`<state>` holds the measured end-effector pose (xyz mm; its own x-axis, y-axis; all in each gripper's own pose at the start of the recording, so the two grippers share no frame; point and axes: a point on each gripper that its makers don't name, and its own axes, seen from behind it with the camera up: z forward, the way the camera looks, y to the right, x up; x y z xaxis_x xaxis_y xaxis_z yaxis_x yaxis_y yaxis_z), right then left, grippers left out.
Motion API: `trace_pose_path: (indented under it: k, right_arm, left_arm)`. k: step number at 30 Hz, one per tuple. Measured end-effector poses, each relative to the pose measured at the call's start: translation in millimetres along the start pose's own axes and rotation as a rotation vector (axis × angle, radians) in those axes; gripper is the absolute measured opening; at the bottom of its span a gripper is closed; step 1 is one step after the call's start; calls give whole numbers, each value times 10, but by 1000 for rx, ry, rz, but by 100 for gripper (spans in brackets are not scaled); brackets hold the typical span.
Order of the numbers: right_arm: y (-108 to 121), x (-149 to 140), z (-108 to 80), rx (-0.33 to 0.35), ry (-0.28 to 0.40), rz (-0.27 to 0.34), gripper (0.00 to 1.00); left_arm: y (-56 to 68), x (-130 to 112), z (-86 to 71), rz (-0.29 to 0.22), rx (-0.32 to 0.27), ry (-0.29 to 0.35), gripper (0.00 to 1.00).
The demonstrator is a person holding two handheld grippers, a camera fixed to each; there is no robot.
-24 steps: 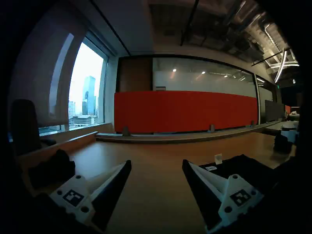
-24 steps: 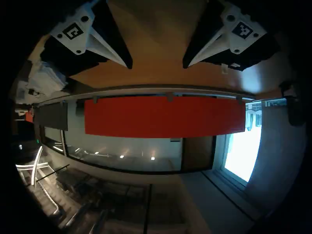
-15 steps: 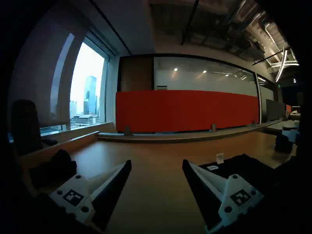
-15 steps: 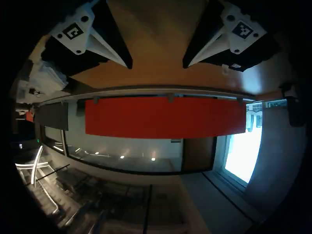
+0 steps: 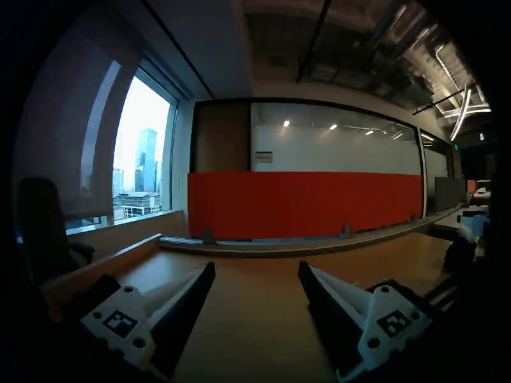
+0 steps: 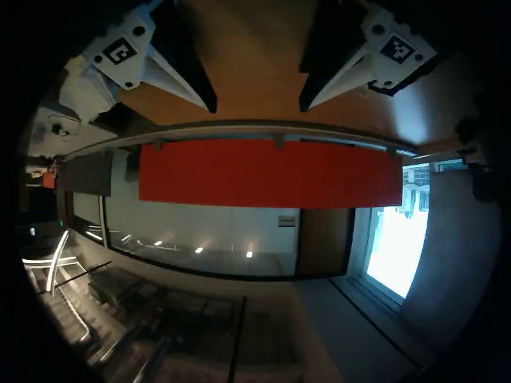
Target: Fold towel
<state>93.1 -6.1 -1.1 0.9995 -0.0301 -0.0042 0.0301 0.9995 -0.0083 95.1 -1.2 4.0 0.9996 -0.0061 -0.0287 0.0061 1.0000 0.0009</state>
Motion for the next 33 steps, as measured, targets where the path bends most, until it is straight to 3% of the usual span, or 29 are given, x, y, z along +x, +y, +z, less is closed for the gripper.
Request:
trace_pose_path:
  k: [10,16,24,33]
  right_arm:
    - [-17,770,13,-7,-3,-6,100]
    - [-46,1117,-2,-6,-6,-4,100]
    - [-120,1293,2,14,-25,-29,100]
    - [-274,1313,-6,89,-75,-72,100]
  left_arm:
    - [-10,784,28,3,-12,-3,97]
    - [24,1100,25,12,-22,-10,97]
    - [88,1216,19,21,-41,-47,97]
    - [235,1190,2,59,-135,-112,97]
